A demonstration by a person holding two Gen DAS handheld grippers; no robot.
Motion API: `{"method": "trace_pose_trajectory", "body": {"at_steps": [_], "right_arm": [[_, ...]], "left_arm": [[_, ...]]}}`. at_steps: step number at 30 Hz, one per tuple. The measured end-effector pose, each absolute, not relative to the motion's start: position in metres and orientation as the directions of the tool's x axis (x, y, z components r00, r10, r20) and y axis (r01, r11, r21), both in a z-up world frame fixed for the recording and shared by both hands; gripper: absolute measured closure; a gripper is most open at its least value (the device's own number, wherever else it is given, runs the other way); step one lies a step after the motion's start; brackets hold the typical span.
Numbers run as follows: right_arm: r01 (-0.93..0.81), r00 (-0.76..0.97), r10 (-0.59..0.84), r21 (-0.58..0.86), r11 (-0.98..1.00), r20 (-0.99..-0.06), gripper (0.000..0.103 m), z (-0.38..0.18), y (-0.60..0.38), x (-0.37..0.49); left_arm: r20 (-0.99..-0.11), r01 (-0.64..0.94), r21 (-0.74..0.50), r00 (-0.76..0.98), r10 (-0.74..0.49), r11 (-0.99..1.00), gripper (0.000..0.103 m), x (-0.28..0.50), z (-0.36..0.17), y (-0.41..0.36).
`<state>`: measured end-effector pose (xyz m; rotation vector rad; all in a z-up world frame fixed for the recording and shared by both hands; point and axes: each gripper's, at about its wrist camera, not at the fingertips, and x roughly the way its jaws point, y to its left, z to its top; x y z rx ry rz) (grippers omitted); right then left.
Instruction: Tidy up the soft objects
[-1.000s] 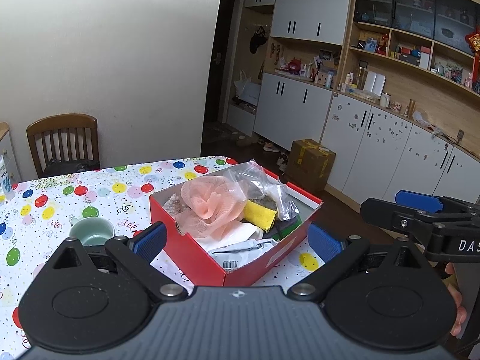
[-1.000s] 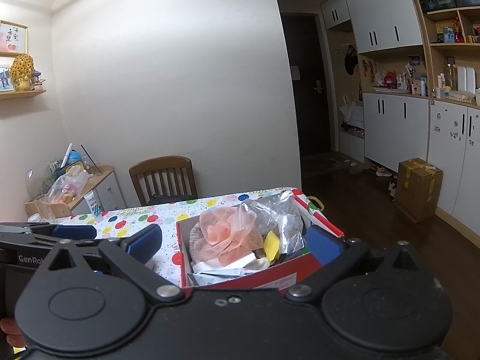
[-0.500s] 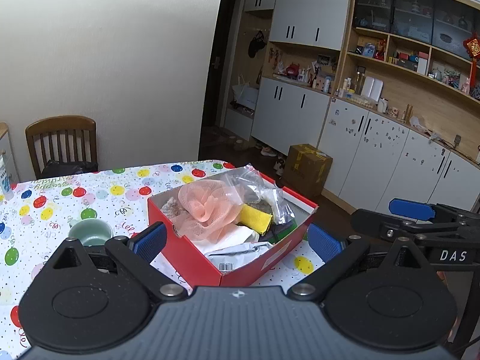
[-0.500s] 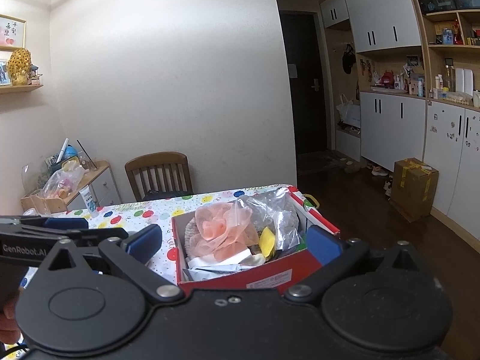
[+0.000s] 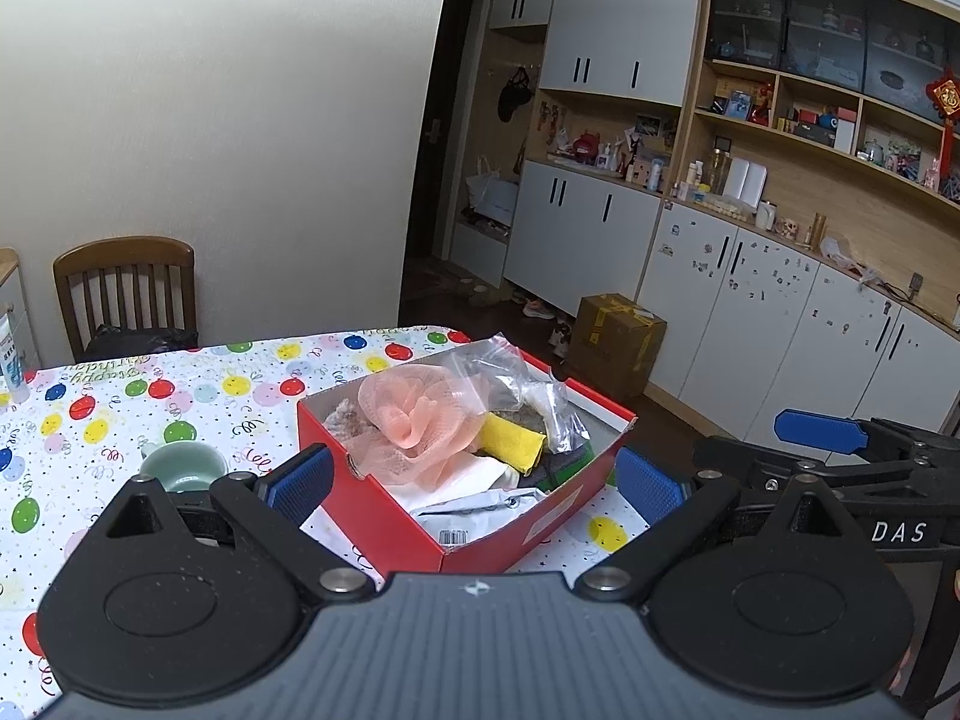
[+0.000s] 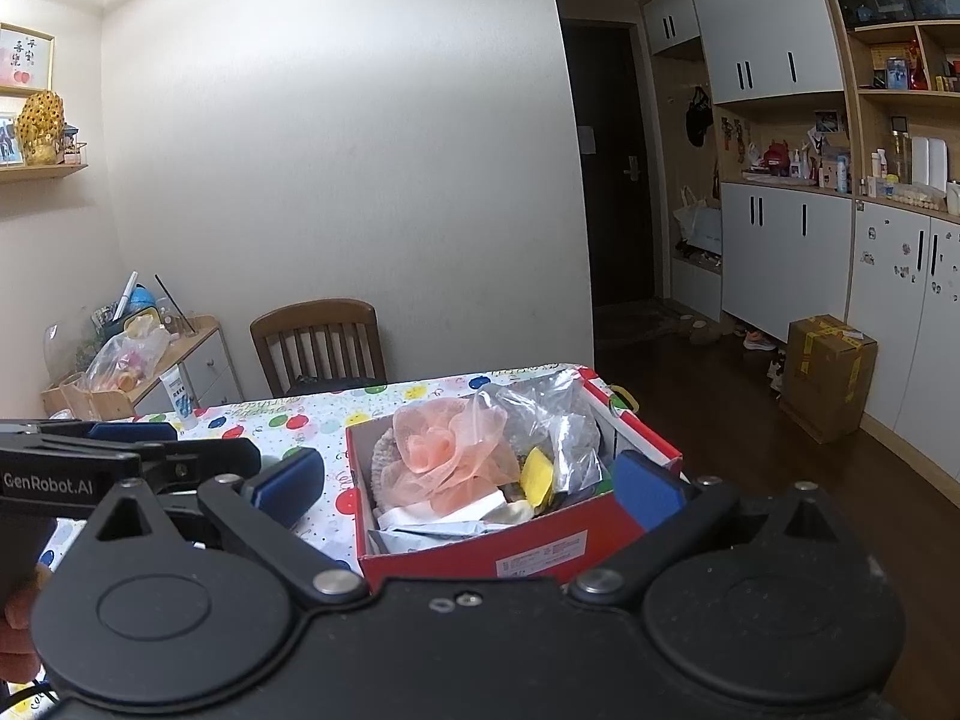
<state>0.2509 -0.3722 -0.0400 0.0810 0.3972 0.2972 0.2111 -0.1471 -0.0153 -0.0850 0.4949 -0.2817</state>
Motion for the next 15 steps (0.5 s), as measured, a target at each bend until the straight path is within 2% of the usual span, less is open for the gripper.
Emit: {"method": "trace_pose_trajectory", "body": {"at_steps": [15], "right_arm": [[-0.278, 0.873, 0.31, 0.138, 0.95, -0.376, 0.0, -0.0417, -0.3694, 0.2512]], "left_arm": [[-0.462, 0.237, -0.15, 0.842, -0.28, 0.96, 0.002, 0.2118, -0.0175, -0.1433]]}}
